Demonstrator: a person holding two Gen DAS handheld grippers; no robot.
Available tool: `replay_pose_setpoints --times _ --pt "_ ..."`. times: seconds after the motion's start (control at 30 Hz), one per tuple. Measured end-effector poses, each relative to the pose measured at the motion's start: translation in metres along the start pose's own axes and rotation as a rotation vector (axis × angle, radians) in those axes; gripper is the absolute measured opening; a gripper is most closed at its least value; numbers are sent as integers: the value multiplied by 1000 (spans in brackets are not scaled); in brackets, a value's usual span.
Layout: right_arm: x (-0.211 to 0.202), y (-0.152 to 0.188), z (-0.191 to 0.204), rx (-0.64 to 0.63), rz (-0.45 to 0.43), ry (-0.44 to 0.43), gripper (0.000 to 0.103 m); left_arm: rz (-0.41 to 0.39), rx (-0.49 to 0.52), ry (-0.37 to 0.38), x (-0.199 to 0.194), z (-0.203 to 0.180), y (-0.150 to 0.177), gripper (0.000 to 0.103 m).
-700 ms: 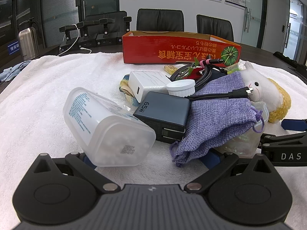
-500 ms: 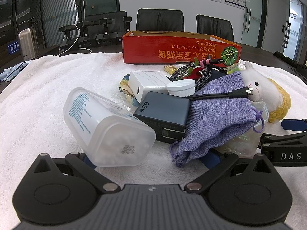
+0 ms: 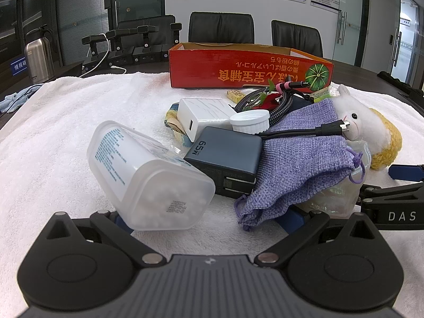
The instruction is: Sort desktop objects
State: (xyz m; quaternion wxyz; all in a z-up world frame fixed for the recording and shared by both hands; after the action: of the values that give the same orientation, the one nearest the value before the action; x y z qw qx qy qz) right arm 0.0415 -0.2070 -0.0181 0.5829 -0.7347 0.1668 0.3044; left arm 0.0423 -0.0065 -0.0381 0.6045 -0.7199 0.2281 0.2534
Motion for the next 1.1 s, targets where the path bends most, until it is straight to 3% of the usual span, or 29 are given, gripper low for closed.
replay_pose_setpoints --times 1.1 --pt "0 -1 2 -6 1 3 103 -13 -17 16 -7 3 -2 103"
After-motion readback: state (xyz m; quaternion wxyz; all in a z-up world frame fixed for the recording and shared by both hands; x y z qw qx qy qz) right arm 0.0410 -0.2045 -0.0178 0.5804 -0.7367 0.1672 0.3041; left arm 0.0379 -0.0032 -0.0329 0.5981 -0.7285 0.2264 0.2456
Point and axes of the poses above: each gripper's, at about its wrist camera, not at the fingertips, and x roughly the way its jaws point, z to its left, y to its underside, the point moved 6 cm from there along x, roughly the way its jaws point, and after that the axes turned 11 degrees about -x, right-handed, at the moved point
